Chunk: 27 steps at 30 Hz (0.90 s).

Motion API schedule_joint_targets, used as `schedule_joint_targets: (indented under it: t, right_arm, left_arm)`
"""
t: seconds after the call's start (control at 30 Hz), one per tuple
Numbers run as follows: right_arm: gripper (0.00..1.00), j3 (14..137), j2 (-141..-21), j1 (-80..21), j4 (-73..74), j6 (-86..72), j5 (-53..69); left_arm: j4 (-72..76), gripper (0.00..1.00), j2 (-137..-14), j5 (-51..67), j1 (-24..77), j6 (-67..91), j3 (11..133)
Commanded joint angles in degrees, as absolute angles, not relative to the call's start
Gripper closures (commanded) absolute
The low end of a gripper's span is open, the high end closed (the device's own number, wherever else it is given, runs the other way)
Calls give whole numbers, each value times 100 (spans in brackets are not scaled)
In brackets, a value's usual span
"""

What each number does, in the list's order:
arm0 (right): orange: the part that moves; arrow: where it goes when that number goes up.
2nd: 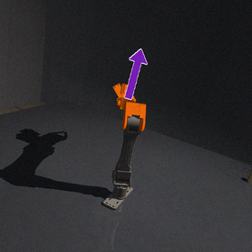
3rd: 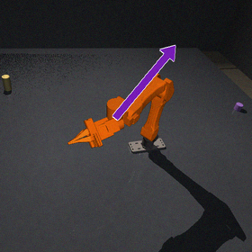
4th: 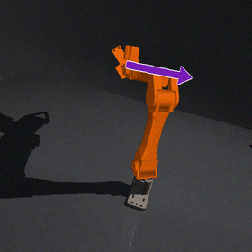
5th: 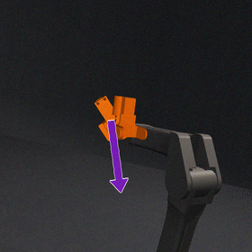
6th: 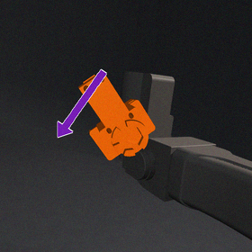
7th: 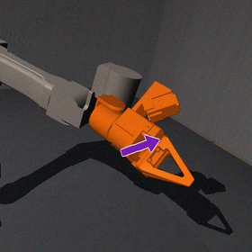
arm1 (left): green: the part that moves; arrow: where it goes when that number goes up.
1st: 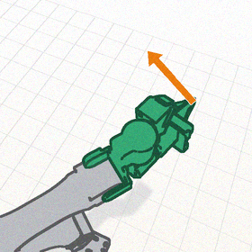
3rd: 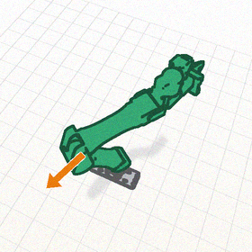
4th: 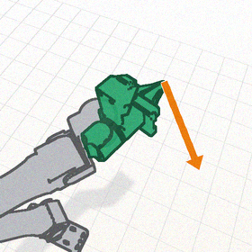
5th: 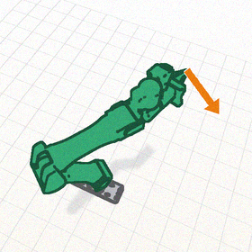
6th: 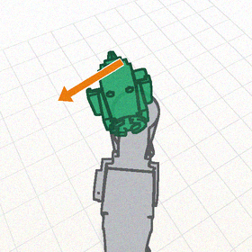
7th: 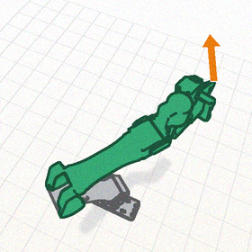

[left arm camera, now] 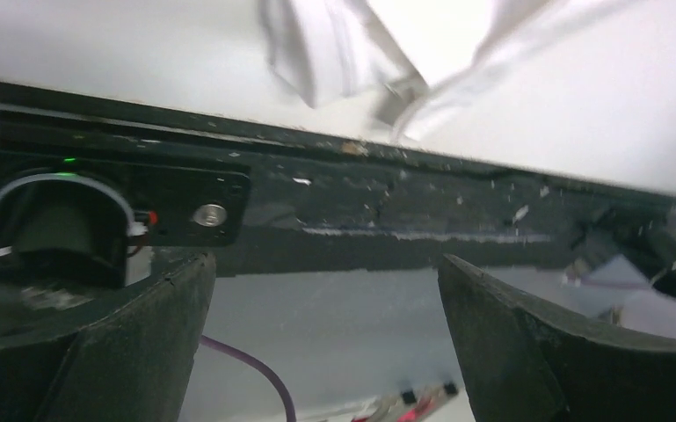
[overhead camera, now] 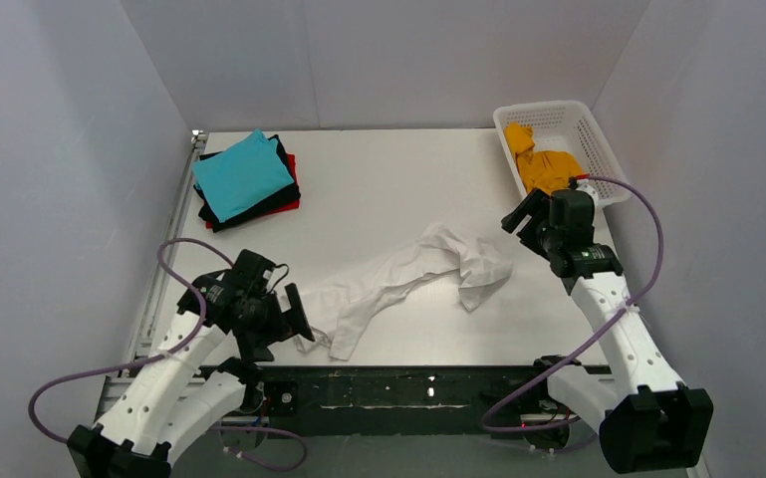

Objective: Fold and stack the t-shirts
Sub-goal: Move the tshirt to the center of the board, then flatten out the tshirt

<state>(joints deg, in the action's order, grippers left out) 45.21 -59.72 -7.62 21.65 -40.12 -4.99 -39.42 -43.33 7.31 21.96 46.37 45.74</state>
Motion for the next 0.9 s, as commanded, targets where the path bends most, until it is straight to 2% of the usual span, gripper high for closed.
schedule_joint_targets:
  t: [0.0,0.17,0.37,0.57,0.73,0.87]
  right_arm:
    - [16,5030,-5402,-782,2544,-3309,-1633]
    - [15,4855,-5239,-782,2554,-2988,-1310]
    - [16,4788,-5366,-782,2521,-2796,-817]
    - [17,4720,-5466,-782,2563,-2720,-577]
    - [17,4720,-5549,-782,2549,-2731,-530]
    - [17,4687,-5578,-782,2537,-2738,-525]
  left_arm:
    - [-3870,0,-4689,1926,2882,4366,4408]
    - [-2919,0,-4628,1977,3920,4727,3684]
    - [-1766,0,-4731,436,4550,5010,2877]
    - [-1071,7,-4648,-404,4827,5062,2650]
    - [-839,9,-4859,-785,5242,5122,2687]
    - [-621,20,-5530,-893,5539,5070,2961]
